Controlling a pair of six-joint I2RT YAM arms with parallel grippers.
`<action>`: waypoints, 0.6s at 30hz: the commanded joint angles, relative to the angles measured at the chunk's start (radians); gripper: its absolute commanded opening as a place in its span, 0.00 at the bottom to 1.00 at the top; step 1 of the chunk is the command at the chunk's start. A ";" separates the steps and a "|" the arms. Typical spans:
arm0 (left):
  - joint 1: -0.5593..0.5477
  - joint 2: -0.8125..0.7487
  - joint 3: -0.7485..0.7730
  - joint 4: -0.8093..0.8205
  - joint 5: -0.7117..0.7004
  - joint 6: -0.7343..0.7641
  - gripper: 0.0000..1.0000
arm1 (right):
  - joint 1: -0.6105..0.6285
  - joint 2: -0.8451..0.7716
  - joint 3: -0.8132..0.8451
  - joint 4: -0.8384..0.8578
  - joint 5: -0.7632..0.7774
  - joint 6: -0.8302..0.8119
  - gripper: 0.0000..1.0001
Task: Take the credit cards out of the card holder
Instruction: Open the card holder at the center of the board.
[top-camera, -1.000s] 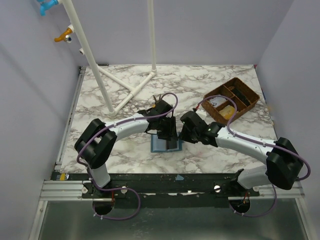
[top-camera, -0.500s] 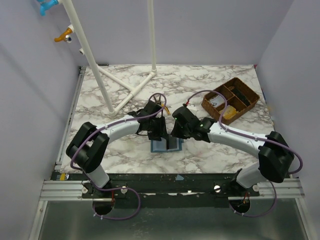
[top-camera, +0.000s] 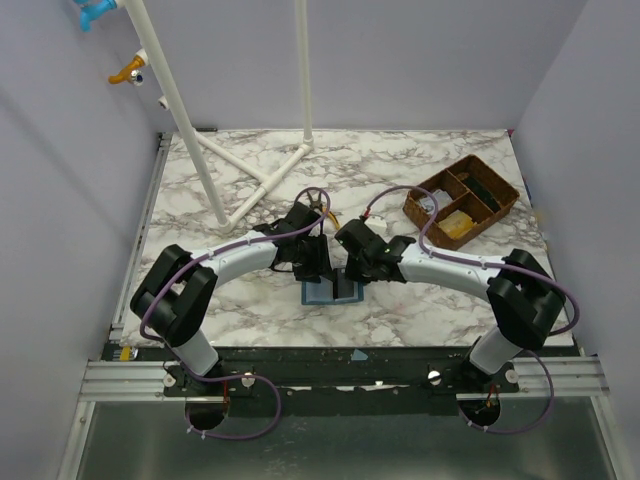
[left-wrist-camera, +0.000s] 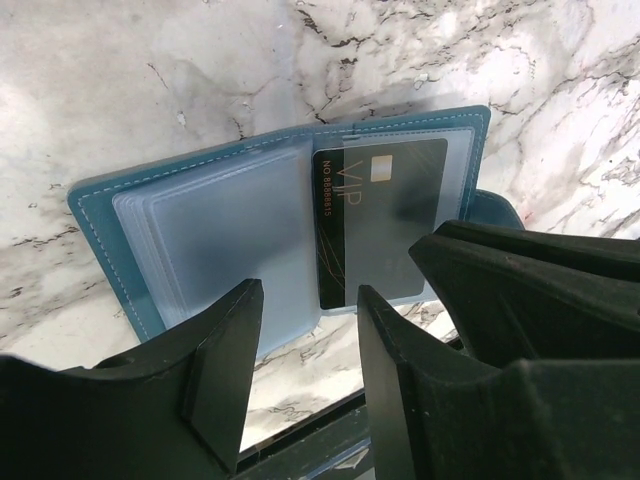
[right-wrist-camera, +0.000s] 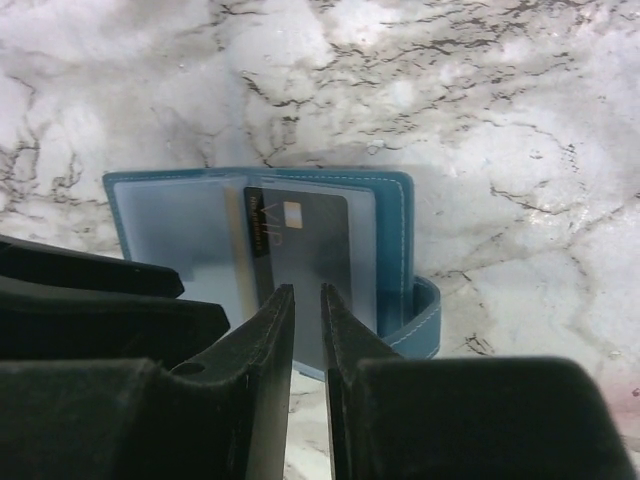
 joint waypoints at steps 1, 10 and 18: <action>0.002 -0.031 0.003 0.018 0.014 0.013 0.44 | -0.005 0.001 -0.026 -0.013 0.048 0.004 0.20; 0.001 -0.023 0.020 0.021 0.035 0.019 0.42 | -0.006 0.015 -0.070 -0.009 0.051 0.023 0.12; -0.005 -0.006 0.039 0.034 0.060 0.023 0.41 | -0.007 0.039 -0.098 0.005 0.048 0.033 0.06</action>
